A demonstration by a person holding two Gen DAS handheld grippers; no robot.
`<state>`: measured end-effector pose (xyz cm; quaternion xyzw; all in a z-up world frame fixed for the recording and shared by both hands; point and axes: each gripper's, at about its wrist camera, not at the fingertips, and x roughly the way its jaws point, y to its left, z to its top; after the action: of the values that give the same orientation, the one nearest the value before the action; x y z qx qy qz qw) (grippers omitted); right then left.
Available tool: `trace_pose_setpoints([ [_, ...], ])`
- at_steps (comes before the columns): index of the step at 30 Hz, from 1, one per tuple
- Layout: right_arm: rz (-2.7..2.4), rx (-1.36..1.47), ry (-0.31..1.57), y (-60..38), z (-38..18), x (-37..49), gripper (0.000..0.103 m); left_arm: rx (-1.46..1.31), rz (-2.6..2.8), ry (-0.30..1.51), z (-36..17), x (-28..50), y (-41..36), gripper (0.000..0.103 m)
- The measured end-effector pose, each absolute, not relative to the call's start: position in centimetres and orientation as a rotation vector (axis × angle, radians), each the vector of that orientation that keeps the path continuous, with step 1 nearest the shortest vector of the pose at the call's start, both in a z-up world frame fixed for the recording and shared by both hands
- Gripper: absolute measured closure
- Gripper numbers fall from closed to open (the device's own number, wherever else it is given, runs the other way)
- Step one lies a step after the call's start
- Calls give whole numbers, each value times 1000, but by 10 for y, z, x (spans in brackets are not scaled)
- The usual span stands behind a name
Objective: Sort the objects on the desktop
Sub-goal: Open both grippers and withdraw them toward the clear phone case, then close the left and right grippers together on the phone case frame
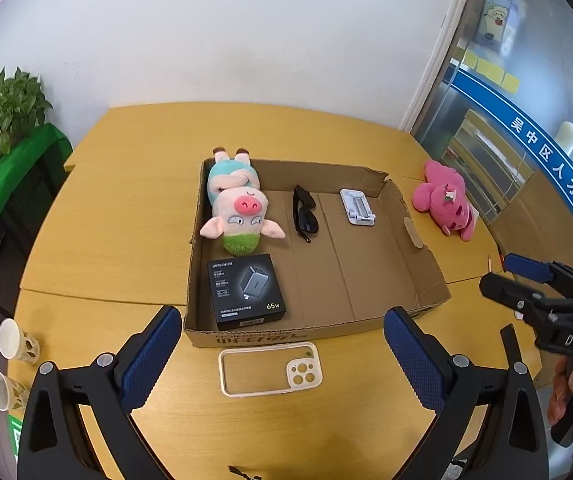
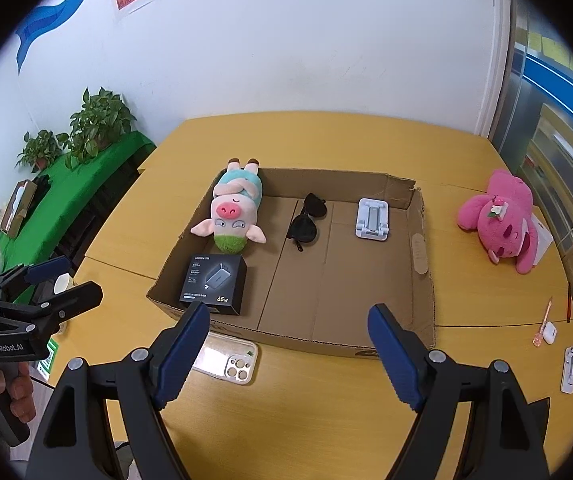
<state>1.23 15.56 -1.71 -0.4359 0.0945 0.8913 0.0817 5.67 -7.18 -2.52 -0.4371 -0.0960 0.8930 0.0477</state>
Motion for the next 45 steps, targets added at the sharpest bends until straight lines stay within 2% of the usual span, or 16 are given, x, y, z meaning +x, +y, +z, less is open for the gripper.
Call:
trace_pose_setpoints([
  [3,2667,-1412,262,140,-41,-2,22,-1406,2671,-345,-49,51,-83,1],
  [7,2635,-1640,406,119,-96,-19,22,-1531,2601,-381,-89,47,-96,1],
  [12,2473,-1838,458,112,-172,-29,22,-1658,2493,-404,-146,43,-105,1],
  [15,2414,-1879,484,114,-202,-32,22,-1726,2422,-424,-183,36,-107,3],
  [20,2352,-1860,576,122,-238,-39,24,-1840,2352,-449,-232,23,-110,19],
  [24,2342,-1836,486,118,-248,-47,24,-1873,2345,-438,-250,20,-109,19],
  [27,2347,-1845,496,114,-255,-51,25,-1896,2347,-407,-257,19,-108,22],
  [29,2351,-1859,471,109,-259,-53,32,-1922,2346,-378,-263,19,-109,34],
  [32,2316,-1897,414,103,-269,-53,48,-1963,2402,-356,-267,20,-116,46],
  [34,2309,-1892,387,101,-271,-51,54,-1972,2426,-340,-268,21,-119,53],
  [36,2309,-1888,367,99,-271,-50,55,-1970,2440,-314,-269,23,-120,60],
  [40,2311,-1895,301,93,-270,-49,57,-1964,2441,-265,-268,21,-119,64],
  [41,2312,-1897,297,92,-270,-48,60,-1955,2434,-263,-268,21,-118,73],
  [42,2323,-1899,308,91,-269,-48,64,-1946,2420,-275,-269,22,-117,78],
  [44,2348,-1921,331,88,-268,-47,85,-1946,2391,-290,-269,20,-112,93],
  [45,2357,-1935,330,86,-267,-48,90,-1948,2386,-284,-269,19,-109,95],
])
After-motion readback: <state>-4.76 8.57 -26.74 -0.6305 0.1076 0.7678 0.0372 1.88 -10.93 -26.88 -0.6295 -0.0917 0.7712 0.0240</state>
